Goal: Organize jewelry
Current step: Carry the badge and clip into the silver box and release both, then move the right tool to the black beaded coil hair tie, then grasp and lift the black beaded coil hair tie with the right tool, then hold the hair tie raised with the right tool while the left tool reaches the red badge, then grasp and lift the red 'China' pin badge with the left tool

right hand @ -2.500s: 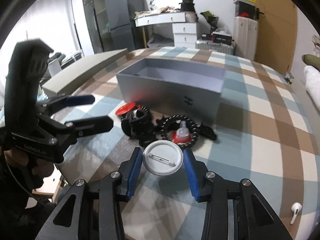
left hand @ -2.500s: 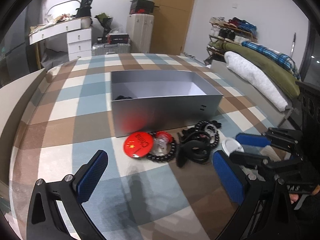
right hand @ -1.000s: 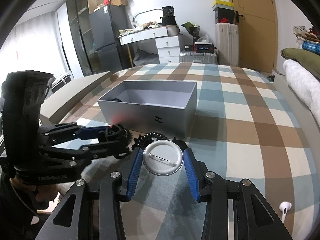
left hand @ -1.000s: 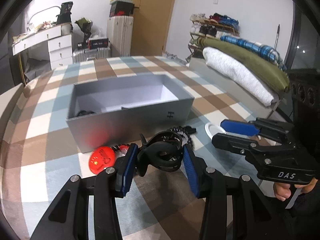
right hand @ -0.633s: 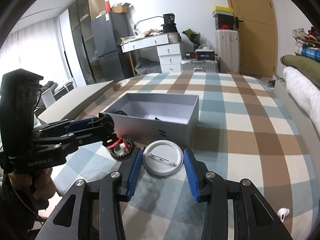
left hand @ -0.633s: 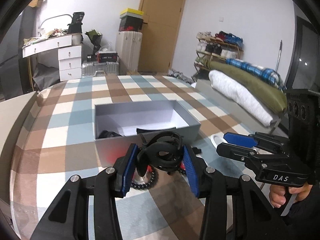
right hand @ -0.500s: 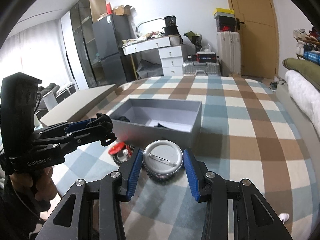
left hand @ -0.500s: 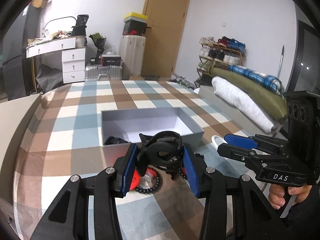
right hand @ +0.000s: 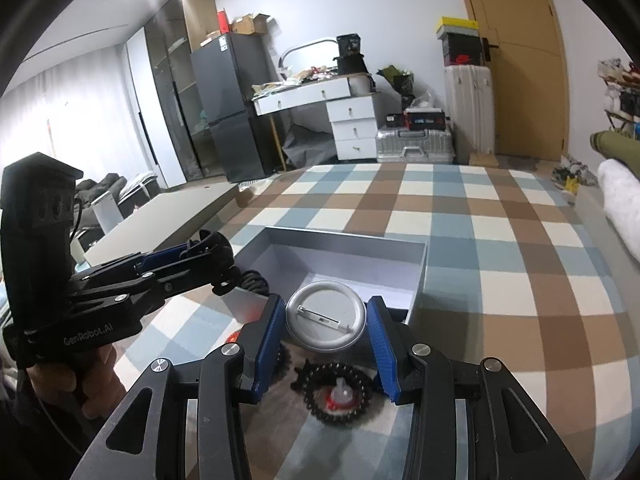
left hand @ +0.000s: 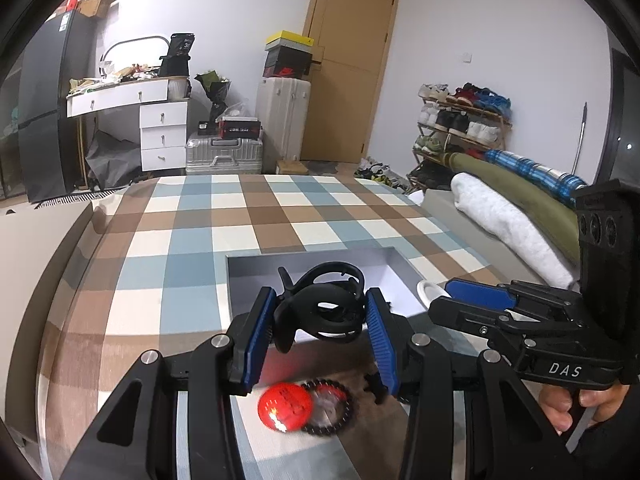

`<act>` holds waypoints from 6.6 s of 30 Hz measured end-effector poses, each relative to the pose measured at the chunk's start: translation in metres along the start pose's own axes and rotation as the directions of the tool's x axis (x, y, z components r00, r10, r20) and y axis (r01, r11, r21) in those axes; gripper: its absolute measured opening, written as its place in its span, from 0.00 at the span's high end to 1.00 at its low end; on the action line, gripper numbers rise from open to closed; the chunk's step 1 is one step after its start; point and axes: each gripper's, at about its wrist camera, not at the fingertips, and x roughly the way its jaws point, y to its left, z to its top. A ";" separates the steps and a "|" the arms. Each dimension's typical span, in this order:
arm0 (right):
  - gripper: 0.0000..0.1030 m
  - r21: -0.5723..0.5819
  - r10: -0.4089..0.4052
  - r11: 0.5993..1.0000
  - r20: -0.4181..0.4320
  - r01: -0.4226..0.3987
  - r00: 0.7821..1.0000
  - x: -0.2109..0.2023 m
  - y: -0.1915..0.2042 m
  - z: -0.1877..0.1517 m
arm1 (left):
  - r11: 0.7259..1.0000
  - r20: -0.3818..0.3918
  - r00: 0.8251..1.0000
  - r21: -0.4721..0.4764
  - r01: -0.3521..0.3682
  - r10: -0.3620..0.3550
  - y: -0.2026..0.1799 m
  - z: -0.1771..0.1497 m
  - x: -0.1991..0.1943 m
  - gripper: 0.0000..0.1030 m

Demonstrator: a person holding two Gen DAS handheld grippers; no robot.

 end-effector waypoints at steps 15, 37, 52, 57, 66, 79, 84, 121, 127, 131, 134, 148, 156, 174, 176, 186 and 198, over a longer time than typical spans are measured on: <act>0.60 0.012 -0.033 0.999 -0.077 0.034 0.996 0.052 -0.011 0.008 | 0.998 -0.097 0.993 0.026 -0.064 0.067 0.007 -0.001 0.037 0.61; 0.08 0.055 -0.088 0.994 -0.152 0.097 0.985 0.006 -0.025 -0.040 | 1.000 -0.160 0.987 -0.011 -0.028 0.025 0.013 -0.034 -0.007 0.01; 0.44 -0.007 -0.069 0.998 -0.206 0.069 0.976 0.021 -0.009 -0.050 | 0.998 -0.248 0.968 -0.031 -0.051 0.042 0.020 -0.048 0.006 0.01; 0.58 0.009 -0.047 0.999 -0.209 0.050 0.977 0.019 -0.013 -0.051 | 0.999 -0.241 0.969 0.021 -0.047 0.050 0.013 -0.050 0.006 0.01; 0.77 0.035 -0.047 0.998 -0.232 0.057 0.971 0.021 -0.021 -0.052 | 0.999 -0.243 0.969 0.009 -0.040 0.041 0.017 -0.051 0.006 0.02; 0.77 0.059 -0.032 0.997 -0.211 0.046 0.977 0.011 -0.030 -0.049 | 0.999 -0.240 0.970 0.022 -0.037 0.041 0.015 -0.051 0.006 0.01; 0.78 0.046 -0.037 0.998 -0.244 0.050 0.969 0.020 -0.028 -0.052 | 0.999 -0.241 0.970 0.020 -0.038 0.041 0.015 -0.051 0.006 0.01; 0.92 -0.016 -0.069 0.998 -0.084 0.068 0.994 -0.002 -0.011 -0.040 | 0.999 -0.279 0.960 -0.022 -0.046 0.038 0.020 -0.049 0.014 0.03; 0.92 -0.012 -0.068 0.998 -0.083 0.067 0.994 -0.001 -0.012 -0.039 | 0.998 -0.322 0.946 -0.040 -0.051 0.036 0.024 -0.050 0.024 0.39; 0.92 -0.015 -0.065 0.998 -0.079 0.063 0.995 -0.004 -0.010 -0.039 | 0.998 -0.326 0.944 -0.023 -0.050 0.040 0.021 -0.050 0.024 0.54; 0.92 -0.017 -0.064 0.998 -0.077 0.063 0.995 -0.005 -0.010 -0.040 | 0.999 -0.326 0.944 -0.010 -0.050 0.044 0.018 -0.052 0.023 0.65; 0.92 -0.020 -0.063 0.998 -0.074 0.062 0.995 -0.005 -0.008 -0.039 | 0.998 -0.292 0.955 0.048 -0.044 0.056 0.010 -0.051 0.014 0.83; 0.92 -0.024 -0.058 0.998 -0.082 0.056 0.995 -0.003 -0.007 -0.040 | 0.994 -0.319 0.942 0.049 -0.095 0.105 0.021 -0.053 0.016 0.67; 0.92 -0.021 -0.054 0.998 -0.080 0.053 0.995 -0.004 -0.009 -0.040 | 0.983 -0.347 0.921 0.101 -0.152 0.178 0.023 -0.054 0.025 0.49; 0.92 -0.022 -0.052 0.998 -0.080 0.051 0.995 -0.004 -0.009 -0.040 | 0.983 -0.346 0.921 0.102 -0.153 0.179 0.024 -0.054 0.025 0.49; 0.92 -0.023 -0.054 0.998 -0.078 0.052 0.995 -0.006 -0.008 -0.038 | 0.983 -0.348 0.920 0.110 -0.149 0.179 0.022 -0.053 0.025 0.49; 0.92 -0.019 -0.056 0.998 -0.070 0.055 0.996 -0.009 -0.007 -0.038 | 0.988 -0.336 0.930 0.098 -0.121 0.147 0.020 -0.054 0.021 0.64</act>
